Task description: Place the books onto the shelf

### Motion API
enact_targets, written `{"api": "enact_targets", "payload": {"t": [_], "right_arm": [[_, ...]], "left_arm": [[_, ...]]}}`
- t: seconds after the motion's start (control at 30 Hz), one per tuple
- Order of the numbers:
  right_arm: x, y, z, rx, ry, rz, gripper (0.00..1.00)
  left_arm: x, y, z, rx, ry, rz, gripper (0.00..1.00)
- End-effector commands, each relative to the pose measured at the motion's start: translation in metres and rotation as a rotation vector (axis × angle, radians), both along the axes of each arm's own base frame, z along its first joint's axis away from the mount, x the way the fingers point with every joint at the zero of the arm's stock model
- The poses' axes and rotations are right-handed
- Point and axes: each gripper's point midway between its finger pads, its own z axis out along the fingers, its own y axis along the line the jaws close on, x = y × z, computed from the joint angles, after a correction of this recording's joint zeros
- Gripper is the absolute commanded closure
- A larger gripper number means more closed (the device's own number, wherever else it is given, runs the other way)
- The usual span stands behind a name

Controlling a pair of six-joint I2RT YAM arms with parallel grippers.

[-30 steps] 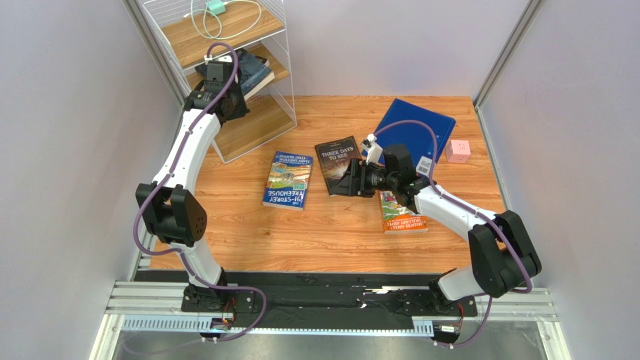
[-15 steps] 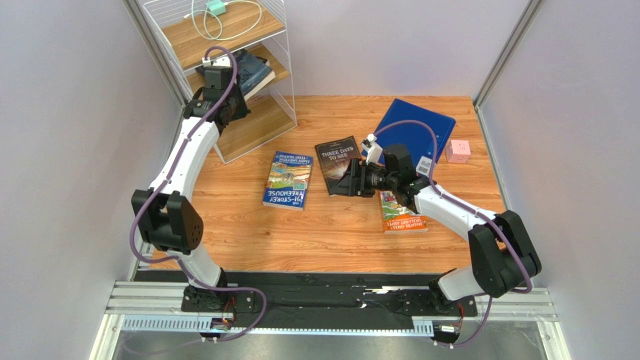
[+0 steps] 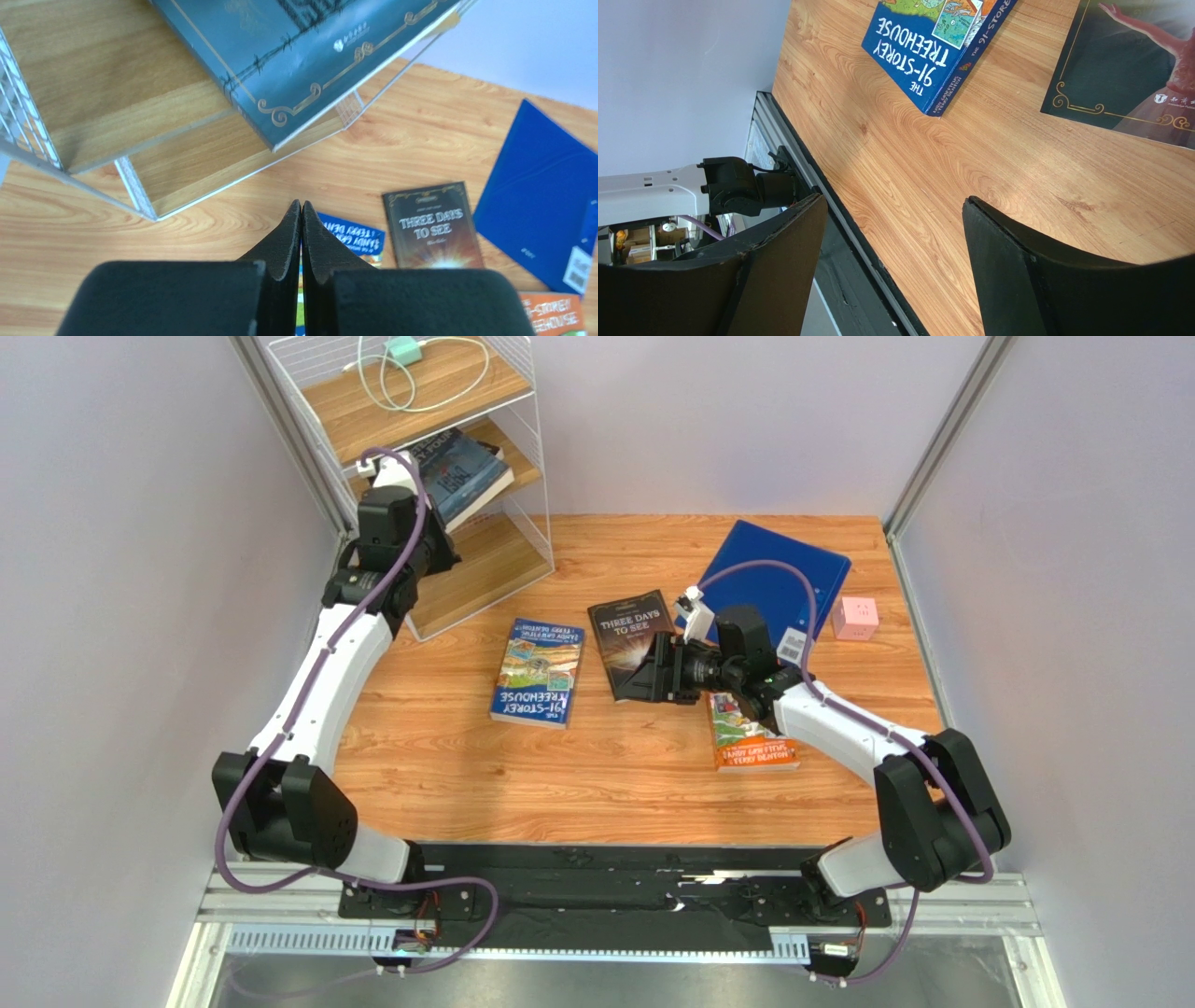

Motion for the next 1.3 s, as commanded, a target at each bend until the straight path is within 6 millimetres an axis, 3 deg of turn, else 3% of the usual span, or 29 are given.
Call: {"api": "enact_targets", "payload": {"t": [0.0,0.03,0.07,0.1,0.17,0.2,0.23,0.27,0.3,0.33,0.4,0.43,0.47,0.53,0.63,0.73,1.03,1.27], "right_arm": [[-0.001,0.003,0.008,0.020,-0.040,0.015,0.23],[-0.002,0.003,0.008,0.021,-0.040,0.017,0.23],[-0.002,0.002,0.008,0.019,-0.041,0.014,0.23],[-0.002,0.002,0.008,0.018,-0.041,0.015,0.23],[-0.002,0.002,0.009,0.015,-0.046,0.016,0.23],[-0.002,0.001,0.009,0.012,-0.049,0.013,0.23],[-0.001,0.000,0.011,0.009,-0.058,0.008,0.23],[-0.001,-0.001,0.011,0.004,-0.061,0.004,0.23],[-0.001,-0.002,0.012,0.002,-0.066,0.000,0.23],[0.001,-0.003,0.015,-0.003,-0.079,-0.010,0.23],[0.001,-0.006,0.016,-0.010,-0.089,-0.020,0.22],[0.003,-0.008,0.019,-0.013,-0.101,-0.026,0.22],[0.003,-0.009,0.019,-0.015,-0.101,-0.027,0.22],[0.004,-0.012,0.021,-0.017,-0.103,-0.028,0.22],[0.004,-0.019,0.020,-0.031,-0.100,-0.035,0.22],[0.005,-0.023,0.018,-0.032,-0.102,-0.047,0.22],[0.002,-0.024,0.003,-0.038,-0.062,-0.036,0.21],[0.005,-0.022,0.001,-0.039,-0.054,-0.028,0.21]], "left_arm": [[-0.013,-0.012,0.020,0.112,-0.073,-0.036,1.00],[-0.018,-0.022,0.019,0.187,-0.064,-0.069,1.00],[-0.018,-0.020,0.021,0.244,-0.060,-0.044,1.00],[-0.018,-0.034,0.027,0.290,-0.066,-0.069,0.99],[-0.019,-0.030,0.027,0.452,-0.033,-0.055,0.94],[-0.020,-0.043,0.041,0.495,-0.053,-0.070,0.89],[-0.017,-0.044,0.030,0.609,-0.003,-0.093,0.81],[-0.016,-0.038,0.032,0.692,0.020,-0.046,0.80],[-0.015,-0.049,0.044,0.742,0.006,-0.057,0.78],[-0.010,-0.051,0.028,0.859,0.073,-0.088,0.76],[-0.006,-0.051,0.033,0.981,0.110,-0.048,0.73],[0.000,-0.049,0.016,1.082,0.173,-0.054,0.57],[0.001,-0.044,0.015,1.128,0.193,-0.013,0.45],[0.005,-0.045,0.000,1.198,0.237,-0.021,0.34],[0.012,-0.042,-0.013,1.302,0.295,0.003,0.28],[0.016,-0.038,-0.013,1.352,0.324,0.064,0.25],[0.023,-0.033,0.028,1.388,0.240,0.179,0.23],[0.031,-0.020,0.043,1.412,0.222,0.224,0.22]]}}
